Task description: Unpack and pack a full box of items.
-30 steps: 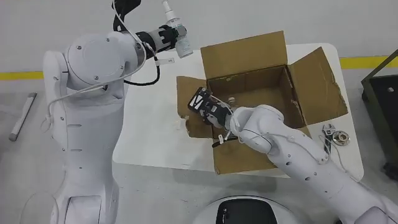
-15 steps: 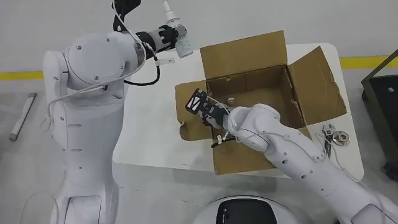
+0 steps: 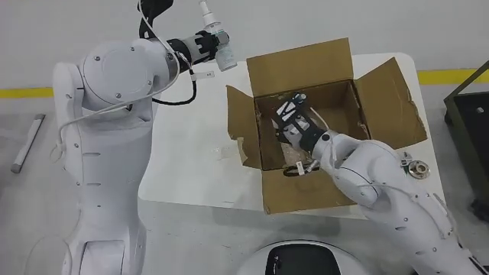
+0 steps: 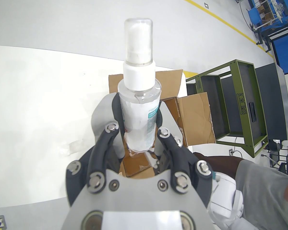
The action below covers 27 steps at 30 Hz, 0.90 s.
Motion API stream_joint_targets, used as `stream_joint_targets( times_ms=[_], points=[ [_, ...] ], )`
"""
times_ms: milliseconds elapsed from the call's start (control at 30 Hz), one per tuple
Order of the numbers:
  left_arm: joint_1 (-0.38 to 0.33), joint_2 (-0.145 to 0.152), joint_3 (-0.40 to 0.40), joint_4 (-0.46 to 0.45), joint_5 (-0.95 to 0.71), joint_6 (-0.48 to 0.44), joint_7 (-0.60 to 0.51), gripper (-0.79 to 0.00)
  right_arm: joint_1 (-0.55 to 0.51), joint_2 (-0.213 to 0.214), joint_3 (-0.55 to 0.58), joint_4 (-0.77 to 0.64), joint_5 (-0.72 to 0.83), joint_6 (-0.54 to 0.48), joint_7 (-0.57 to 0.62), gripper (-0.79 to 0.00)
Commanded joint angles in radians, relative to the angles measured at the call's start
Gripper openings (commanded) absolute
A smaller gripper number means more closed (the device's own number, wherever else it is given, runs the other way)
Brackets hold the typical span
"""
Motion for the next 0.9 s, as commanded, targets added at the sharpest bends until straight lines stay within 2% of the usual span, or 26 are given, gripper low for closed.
stream_joint_targets(
  times_ms=[0,167,367,400,567,667,767,867],
  points=[
    [0.000,0.000,0.000,0.000,0.000,0.000,0.000,-0.785,-0.046,0.009,0.064,-0.049,-0.026,-0.001,-0.017,-0.785],
    [0.000,0.000,0.000,0.000,0.000,0.000,0.000,-0.785,-0.168,0.029,0.245,-0.147,-0.030,0.012,-0.071,-0.785],
    [0.000,0.000,0.000,0.000,0.000,0.000,0.000,-0.785,-0.304,0.043,0.477,-0.194,0.056,0.013,-0.141,-0.785],
    [0.018,-0.002,0.012,-0.005,-0.027,-0.015,0.015,-0.785,-0.323,0.045,0.509,-0.197,0.069,0.011,-0.148,-0.785],
    [0.037,-0.027,0.122,0.021,-0.174,-0.040,0.055,-0.785,-0.388,0.050,0.622,-0.210,0.129,0.009,-0.187,-0.785],
    [0.023,-0.046,0.211,0.074,-0.226,-0.039,0.069,-0.785,-0.412,0.051,0.670,-0.220,0.164,0.015,-0.207,-0.785],
    [0.009,-0.065,0.275,0.138,-0.285,-0.021,0.081,-0.785,-0.430,0.053,0.700,-0.229,0.187,0.006,-0.217,-0.785],
    [-0.002,-0.082,0.334,0.188,-0.348,-0.041,0.059,-0.785,-0.440,0.054,0.718,-0.236,0.211,0.002,-0.226,-0.785]
  ],
)
